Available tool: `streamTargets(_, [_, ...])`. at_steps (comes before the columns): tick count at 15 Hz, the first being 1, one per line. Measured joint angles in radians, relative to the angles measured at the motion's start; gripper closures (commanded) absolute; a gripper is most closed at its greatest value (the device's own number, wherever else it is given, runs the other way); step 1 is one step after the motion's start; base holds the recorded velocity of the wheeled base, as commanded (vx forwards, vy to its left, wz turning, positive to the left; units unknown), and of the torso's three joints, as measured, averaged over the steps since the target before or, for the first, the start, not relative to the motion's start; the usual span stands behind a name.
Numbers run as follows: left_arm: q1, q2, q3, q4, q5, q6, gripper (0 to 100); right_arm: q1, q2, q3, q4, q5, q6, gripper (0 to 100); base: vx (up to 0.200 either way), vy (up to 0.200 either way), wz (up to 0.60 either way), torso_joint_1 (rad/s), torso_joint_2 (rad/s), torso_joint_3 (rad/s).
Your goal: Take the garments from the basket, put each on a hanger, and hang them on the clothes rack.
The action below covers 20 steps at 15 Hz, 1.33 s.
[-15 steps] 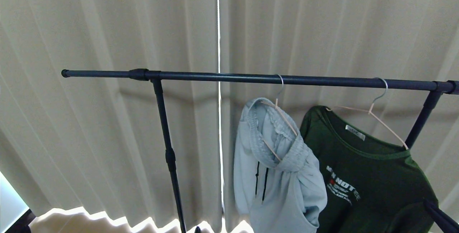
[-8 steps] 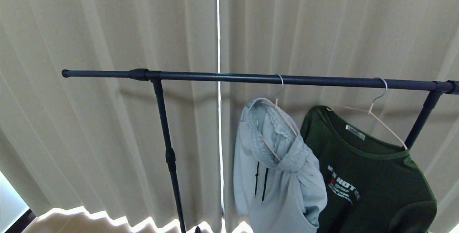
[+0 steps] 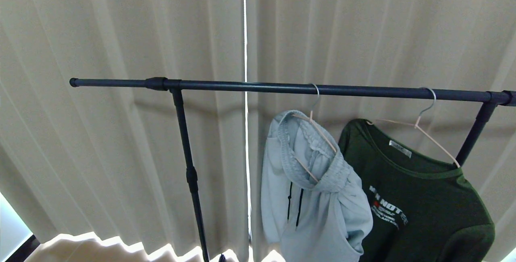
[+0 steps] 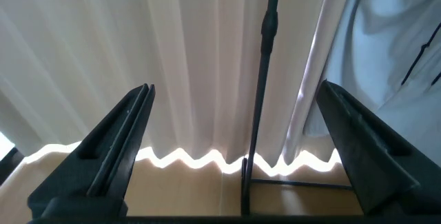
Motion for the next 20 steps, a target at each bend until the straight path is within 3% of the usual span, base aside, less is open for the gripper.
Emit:
streamTargets(14, [0.002,-0.001,0.001,0.0,0.003,-0.003,0,0.011,-0.126,0.001,0.035,0.0,0.015,0,0.0,0.0,0.0,0.0,0.0,0.0])
streamTargets(20, [0.002,-0.001,0.001,0.0,0.003,-0.003,0,-0.005,-0.399,0.001,0.035,0.0,0.013,0,0.0,0.0,0.0,0.0,0.0,0.0])
